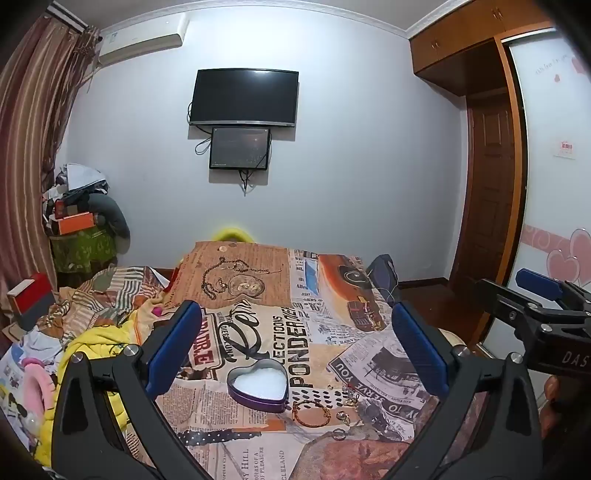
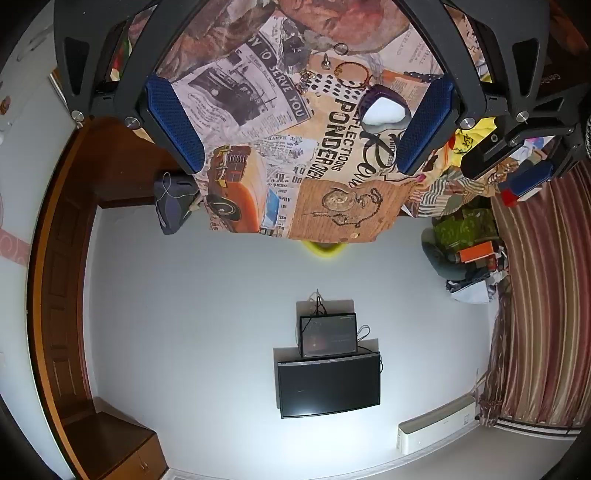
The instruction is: Organize jewelry
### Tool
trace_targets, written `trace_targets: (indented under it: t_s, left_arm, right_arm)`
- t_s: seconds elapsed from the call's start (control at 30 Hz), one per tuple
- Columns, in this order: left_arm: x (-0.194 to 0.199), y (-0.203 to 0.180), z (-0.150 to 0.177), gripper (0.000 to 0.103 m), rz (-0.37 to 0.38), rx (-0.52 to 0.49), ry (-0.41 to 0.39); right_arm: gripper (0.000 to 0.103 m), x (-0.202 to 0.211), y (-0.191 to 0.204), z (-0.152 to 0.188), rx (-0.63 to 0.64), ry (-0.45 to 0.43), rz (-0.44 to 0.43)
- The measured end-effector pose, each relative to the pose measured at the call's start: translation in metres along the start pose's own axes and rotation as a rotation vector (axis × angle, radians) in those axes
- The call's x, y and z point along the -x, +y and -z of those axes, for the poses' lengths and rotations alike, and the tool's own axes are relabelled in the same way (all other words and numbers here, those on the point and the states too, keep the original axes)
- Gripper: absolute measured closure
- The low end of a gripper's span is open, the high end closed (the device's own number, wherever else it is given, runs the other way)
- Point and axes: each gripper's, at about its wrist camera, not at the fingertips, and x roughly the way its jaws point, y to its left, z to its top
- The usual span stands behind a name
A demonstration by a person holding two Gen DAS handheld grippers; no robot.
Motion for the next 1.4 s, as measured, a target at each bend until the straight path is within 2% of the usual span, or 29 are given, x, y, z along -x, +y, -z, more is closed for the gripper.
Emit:
trace_targets:
  t_s: [0.23, 0.53, 1.4]
  left_arm:
    - [0.0007, 0.0033, 0.0011, 0.0, 0.0, 0.025, 0.007]
    - [-0.0024, -0.0017, 0.0004, 0.0, -0.033, -0.005, 0.014]
    - [0.0007, 0.0017, -0.0009, 0.0, -0.04, -0.005, 0.01]
  right_arm:
    - [0.0, 0.0003, 0.0011, 0.0022, 0.003, 0.002, -0.001]
    - [0.0, 0.0019, 0.0026, 0.0014, -0.006, 0.006, -0.01]
    - [0.0, 0.0007, 0.0033, 0.0021, -0.007, 0.009, -0.017]
